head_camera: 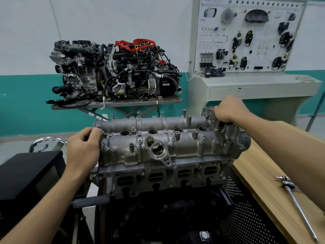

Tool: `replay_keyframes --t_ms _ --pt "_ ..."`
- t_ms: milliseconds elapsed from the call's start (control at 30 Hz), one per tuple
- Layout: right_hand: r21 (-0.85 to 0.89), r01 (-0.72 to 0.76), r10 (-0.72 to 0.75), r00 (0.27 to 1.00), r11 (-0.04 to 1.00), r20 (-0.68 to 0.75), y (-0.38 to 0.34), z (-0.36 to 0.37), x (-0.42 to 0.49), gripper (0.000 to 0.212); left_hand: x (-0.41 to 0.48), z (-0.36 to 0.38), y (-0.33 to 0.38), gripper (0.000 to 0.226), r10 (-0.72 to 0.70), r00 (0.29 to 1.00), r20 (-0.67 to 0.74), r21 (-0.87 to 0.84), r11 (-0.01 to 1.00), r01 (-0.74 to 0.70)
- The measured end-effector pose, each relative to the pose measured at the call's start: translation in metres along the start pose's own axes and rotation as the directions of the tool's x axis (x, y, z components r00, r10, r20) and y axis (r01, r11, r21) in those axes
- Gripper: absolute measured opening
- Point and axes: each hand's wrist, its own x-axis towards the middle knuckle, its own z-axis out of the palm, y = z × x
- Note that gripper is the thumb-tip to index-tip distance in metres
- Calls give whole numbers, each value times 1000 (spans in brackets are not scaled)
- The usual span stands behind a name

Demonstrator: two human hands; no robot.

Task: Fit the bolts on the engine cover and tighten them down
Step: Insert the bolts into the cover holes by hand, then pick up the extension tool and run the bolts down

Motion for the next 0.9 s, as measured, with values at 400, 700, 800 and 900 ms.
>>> replay_keyframes --t_ms 400,700,800,900 --pt "359 191 -209 978 913 10 59 -60 -74 44 -105 88 130 9 664 723 192 -68 744 -665" --pt "187 21 -35 997 982 73 203 -102 -134 19 -211 287 183 19 355 376 856 -174 882 -437" --pt "169 -147 122 981 975 152 262 -102 -152 17 -233 344 173 22 118 357 927 32 921 -389" --pt "150 -270 242 953 951 184 307 -97 -167 19 -255 381 155 37 -19 404 914 205 883 -422"
